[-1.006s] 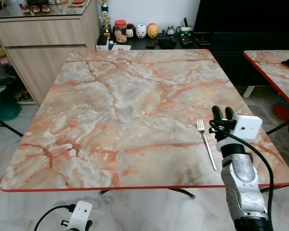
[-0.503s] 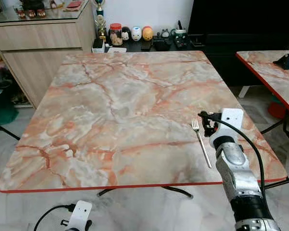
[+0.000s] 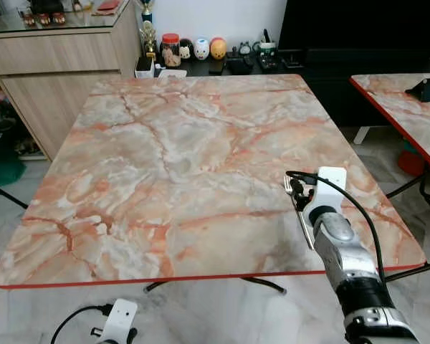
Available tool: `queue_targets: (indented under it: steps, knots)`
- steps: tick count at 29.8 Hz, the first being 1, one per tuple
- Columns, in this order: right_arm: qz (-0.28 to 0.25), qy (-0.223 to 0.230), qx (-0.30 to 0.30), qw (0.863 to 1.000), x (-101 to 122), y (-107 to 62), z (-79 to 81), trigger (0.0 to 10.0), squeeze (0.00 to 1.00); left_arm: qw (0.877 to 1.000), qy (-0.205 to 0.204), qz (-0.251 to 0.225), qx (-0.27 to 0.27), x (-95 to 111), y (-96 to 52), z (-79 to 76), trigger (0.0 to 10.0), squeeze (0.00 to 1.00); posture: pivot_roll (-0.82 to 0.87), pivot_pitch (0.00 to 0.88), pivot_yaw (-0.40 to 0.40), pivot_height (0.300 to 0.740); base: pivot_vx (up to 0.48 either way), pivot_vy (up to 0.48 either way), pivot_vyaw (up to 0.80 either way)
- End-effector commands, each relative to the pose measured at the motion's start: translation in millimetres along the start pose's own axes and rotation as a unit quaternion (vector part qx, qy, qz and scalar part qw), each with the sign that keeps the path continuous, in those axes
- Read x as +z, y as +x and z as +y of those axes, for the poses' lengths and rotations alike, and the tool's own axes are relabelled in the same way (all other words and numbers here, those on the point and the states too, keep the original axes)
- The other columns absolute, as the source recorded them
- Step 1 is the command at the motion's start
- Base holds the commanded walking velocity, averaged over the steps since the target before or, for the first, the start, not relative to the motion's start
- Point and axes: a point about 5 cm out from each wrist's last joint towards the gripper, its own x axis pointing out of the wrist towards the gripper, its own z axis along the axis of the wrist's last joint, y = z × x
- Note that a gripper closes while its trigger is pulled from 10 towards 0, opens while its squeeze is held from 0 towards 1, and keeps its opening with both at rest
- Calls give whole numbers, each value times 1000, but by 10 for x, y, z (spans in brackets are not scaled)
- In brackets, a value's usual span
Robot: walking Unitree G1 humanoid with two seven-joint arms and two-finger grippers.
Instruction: Setting the table
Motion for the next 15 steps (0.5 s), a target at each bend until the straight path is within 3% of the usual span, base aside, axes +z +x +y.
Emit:
queue_targets:
  steps: [1, 2, 3, 4, 5, 8, 9, 10, 11, 15]
  knots:
    - [1, 16, 4, 1000, 26, 33, 25, 10000, 0, 1000, 1, 13, -2, -38, -5, 6, 10000, 0, 30, 0, -8, 740, 0, 0, 0]
    - [3, 18, 5, 1000, 31, 41, 29, 10000, 0, 1000, 0, 12, -2, -31, -3, 7, 10000, 0, 29, 0, -7, 740, 0, 0, 0]
    - [4, 24, 4, 1000, 37, 50, 31, 10000, 596, 1000, 0, 11, -2, -23, -1, 8, 10000, 0, 29, 0, -5, 740, 0, 0, 0]
    - [4, 28, 3, 1000, 42, 57, 31, 10000, 596, 1000, 0, 11, -2, -18, 0, 9, 10000, 0, 29, 0, -5, 740, 0, 0, 0]
    - [5, 28, 4, 1000, 45, 63, 35, 10000, 1000, 1000, 0, 10, -2, -14, 1, 10, 10000, 0, 28, 0, -4, 740, 0, 0, 0]
    - [15, 22, 9, 1000, 36, 99, 55, 10000, 1000, 1000, -1, 11, -3, -7, 4, 11, 10000, 0, 29, 0, -4, 740, 0, 0, 0]
    - [17, 20, 9, 1000, 31, 102, 57, 10000, 804, 1000, -1, 11, -3, -5, 4, 11, 10000, 0, 30, 0, -5, 740, 0, 0, 0]
    - [18, 19, 10, 1000, 26, 105, 58, 10000, 435, 1000, -2, 11, -2, -4, 4, 12, 10000, 0, 31, 0, -5, 740, 0, 0, 0]
    - [20, 17, 9, 1000, 16, 107, 59, 10000, 0, 1000, -2, 11, -2, -4, 4, 13, 10000, 0, 31, 0, -5, 740, 0, 0, 0]
    - [35, 16, 11, 999, -46, 116, 87, 10000, 0, 1000, -5, 11, -1, -3, 5, 14, 10000, 0, 34, 0, -7, 740, 0, 0, 0]
